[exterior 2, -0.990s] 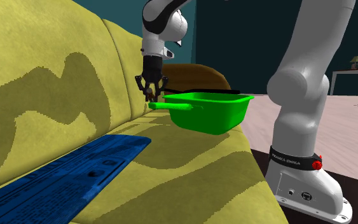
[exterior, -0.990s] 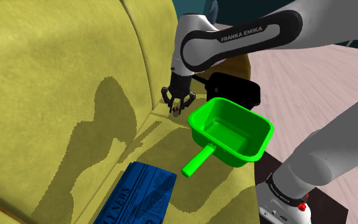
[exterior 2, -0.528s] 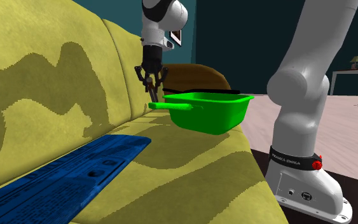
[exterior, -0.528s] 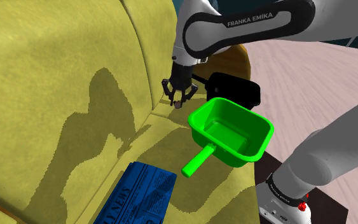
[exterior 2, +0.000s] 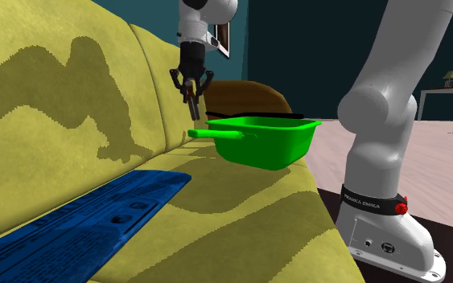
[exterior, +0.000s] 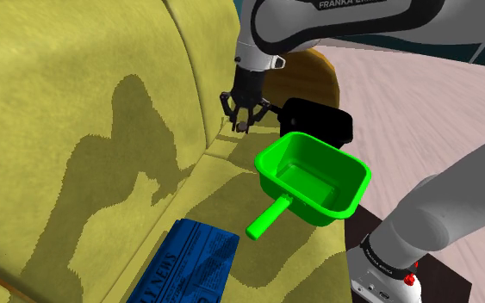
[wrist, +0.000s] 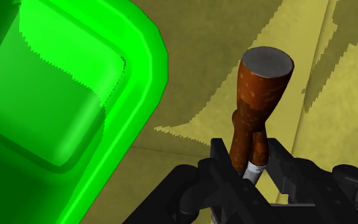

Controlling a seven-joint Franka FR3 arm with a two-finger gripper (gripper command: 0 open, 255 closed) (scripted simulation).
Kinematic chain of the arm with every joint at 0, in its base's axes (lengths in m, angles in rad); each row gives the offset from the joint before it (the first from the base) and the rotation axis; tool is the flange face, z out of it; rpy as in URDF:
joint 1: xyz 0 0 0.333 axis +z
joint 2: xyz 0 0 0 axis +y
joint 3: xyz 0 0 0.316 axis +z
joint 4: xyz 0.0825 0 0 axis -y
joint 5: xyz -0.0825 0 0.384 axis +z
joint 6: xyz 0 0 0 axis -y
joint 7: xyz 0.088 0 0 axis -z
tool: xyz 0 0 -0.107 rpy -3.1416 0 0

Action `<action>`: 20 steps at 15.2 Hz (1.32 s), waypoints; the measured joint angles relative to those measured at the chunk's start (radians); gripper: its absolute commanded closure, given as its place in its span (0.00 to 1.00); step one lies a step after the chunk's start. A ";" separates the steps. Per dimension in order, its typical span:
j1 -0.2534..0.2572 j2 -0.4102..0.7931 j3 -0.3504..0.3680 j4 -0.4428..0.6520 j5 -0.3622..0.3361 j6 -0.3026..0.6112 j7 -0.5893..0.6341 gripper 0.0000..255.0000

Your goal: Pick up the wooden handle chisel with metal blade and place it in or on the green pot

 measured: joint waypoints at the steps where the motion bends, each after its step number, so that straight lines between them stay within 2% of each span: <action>1: 0.000 -0.001 -0.001 0.012 -0.001 -0.013 0.001 1.00; 5: -0.002 -0.005 -0.004 0.063 -0.002 -0.067 0.007 1.00; 7: 0.003 -0.053 -0.011 0.031 0.015 -0.082 0.000 1.00; 13: 0.042 -0.289 -0.042 -0.158 0.088 -0.124 -0.026 1.00; 20: 0.113 -0.580 -0.081 -0.336 0.146 -0.236 -0.020 1.00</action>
